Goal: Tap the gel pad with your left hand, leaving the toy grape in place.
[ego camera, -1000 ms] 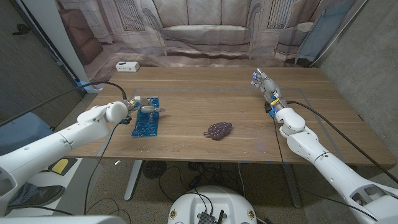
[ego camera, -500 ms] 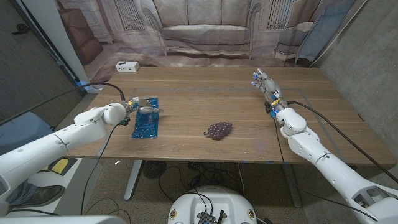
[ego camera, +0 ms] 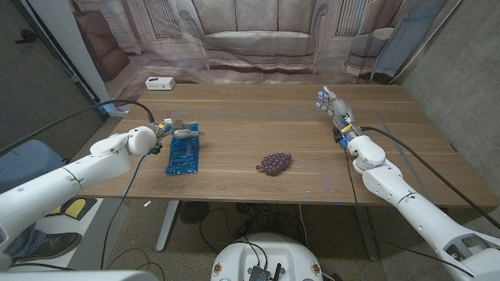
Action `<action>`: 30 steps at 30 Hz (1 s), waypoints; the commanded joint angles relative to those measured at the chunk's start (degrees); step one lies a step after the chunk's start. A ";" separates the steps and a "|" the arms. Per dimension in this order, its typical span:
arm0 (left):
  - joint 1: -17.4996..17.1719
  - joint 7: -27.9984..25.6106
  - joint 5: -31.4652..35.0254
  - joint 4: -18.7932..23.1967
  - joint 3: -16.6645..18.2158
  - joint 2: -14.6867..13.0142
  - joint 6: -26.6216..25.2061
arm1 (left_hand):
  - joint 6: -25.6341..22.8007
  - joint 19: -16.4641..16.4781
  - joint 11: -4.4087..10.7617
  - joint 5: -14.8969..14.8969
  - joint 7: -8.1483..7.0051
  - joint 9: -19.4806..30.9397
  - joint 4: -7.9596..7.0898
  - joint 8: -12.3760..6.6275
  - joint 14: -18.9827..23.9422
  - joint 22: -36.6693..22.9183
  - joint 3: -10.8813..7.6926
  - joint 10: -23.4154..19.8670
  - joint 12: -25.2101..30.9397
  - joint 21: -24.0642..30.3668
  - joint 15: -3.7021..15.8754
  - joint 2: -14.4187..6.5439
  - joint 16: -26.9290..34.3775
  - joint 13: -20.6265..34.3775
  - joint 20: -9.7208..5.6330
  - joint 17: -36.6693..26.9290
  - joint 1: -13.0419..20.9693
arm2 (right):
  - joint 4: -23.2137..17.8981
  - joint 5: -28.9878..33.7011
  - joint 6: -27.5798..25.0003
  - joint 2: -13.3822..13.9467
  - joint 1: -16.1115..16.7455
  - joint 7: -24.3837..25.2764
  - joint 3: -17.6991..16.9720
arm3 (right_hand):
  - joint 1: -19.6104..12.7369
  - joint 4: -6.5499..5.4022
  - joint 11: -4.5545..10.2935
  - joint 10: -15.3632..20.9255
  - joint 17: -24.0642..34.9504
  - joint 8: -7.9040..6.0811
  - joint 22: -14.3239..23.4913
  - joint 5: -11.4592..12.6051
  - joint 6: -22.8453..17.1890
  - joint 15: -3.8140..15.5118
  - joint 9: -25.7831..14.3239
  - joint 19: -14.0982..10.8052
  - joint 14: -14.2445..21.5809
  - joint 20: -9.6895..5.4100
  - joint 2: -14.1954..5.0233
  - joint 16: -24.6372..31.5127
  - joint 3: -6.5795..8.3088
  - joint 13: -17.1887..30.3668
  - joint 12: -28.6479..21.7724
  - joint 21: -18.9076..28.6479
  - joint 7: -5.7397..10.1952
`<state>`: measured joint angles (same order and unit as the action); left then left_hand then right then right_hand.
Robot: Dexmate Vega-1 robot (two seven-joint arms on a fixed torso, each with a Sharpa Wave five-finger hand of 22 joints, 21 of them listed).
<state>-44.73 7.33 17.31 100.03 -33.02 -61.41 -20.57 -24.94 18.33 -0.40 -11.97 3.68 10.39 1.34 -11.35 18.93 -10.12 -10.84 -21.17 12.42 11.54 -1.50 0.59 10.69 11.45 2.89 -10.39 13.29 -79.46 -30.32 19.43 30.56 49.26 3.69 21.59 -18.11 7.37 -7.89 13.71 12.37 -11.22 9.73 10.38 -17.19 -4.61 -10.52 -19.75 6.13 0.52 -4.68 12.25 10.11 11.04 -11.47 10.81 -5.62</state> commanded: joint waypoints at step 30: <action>-7.00 -12.42 -4.02 3.66 6.01 -0.61 -0.09 | -0.31 0.10 0.12 0.22 -0.14 0.19 0.73 0.19 0.04 -0.21 -0.39 -0.22 -0.16 -0.01 0.01 -1.04 0.12 0.11 0.13 0.05 0.34 | 1.34 -0.52 1.53 -0.13 -0.04 -0.88 -0.45 | 0.19 0.17 0.20 -0.01 0.13 0.20 0.22 -0.17 0.26 -0.04 -0.15 0.08 -0.15 -0.09 -0.08 -0.18 0.02 0.21 -0.07 0.35 0.34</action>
<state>-49.38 0.13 14.43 103.28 -28.70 -62.66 -21.91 -24.95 18.33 -0.40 -11.97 3.68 10.39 1.58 -11.35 18.93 -10.14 -11.09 -21.18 12.41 11.54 -1.51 -0.02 10.68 11.46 2.87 -10.40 13.29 -78.79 -30.51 20.68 30.33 49.55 3.53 21.24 -18.11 7.35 -7.88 13.70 12.37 -11.00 9.73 10.38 -16.87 -4.60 -10.52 -19.75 6.13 0.52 -4.69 12.25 10.13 11.04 -11.47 10.81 -5.31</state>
